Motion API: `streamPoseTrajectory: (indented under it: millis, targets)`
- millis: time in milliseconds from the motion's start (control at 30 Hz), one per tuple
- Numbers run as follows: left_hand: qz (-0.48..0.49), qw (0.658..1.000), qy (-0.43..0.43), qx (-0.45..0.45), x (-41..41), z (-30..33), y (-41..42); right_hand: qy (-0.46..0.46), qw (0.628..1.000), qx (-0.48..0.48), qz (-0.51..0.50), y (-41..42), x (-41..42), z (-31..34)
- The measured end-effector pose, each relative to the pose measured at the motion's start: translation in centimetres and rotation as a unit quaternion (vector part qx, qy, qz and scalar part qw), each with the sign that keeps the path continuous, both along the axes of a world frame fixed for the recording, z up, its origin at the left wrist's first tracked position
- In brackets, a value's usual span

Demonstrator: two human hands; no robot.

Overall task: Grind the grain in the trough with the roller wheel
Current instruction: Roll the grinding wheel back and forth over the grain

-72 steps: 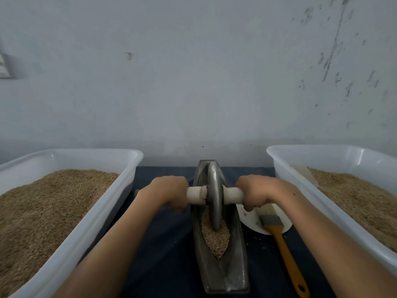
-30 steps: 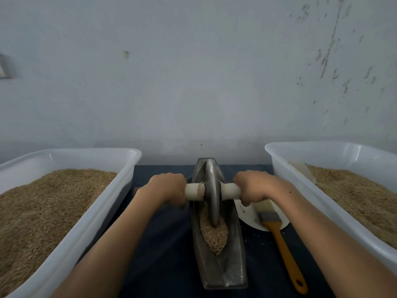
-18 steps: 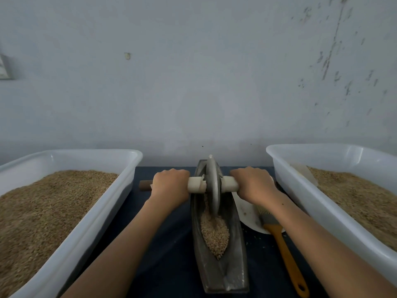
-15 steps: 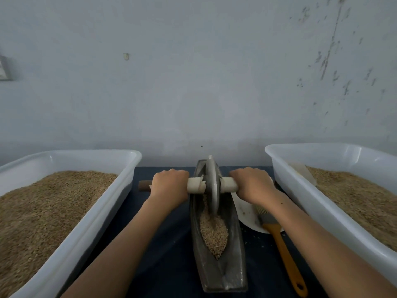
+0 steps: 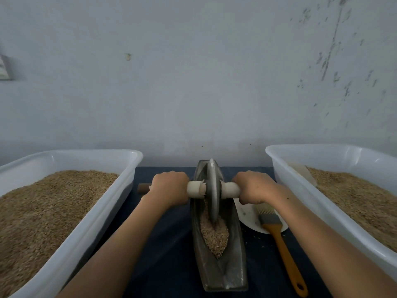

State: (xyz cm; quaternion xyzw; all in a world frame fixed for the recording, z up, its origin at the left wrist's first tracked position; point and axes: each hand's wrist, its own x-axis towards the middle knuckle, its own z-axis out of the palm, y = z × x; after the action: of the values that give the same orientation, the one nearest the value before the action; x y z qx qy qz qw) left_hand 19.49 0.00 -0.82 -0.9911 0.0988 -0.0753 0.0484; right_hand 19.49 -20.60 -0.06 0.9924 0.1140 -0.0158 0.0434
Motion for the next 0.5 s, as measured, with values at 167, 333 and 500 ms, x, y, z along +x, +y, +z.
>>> streamPoseTrajectory:
  millis: [167,333,500]
  targets:
    - [0.001,0.995,-0.101,-0.026,0.2,-0.9,-0.2,-0.121,0.992,0.022,-0.006,0.2,0.4,-1.0]
    - [-0.003,0.999,0.035,0.002,0.3,0.0,0.2,0.009,1.000,-0.014,0.007,0.1,-0.4,0.4]
    - [0.001,0.987,0.158,0.002,0.2,0.6,0.3,0.167,0.986,0.019,-0.021,0.1,-0.6,0.8]
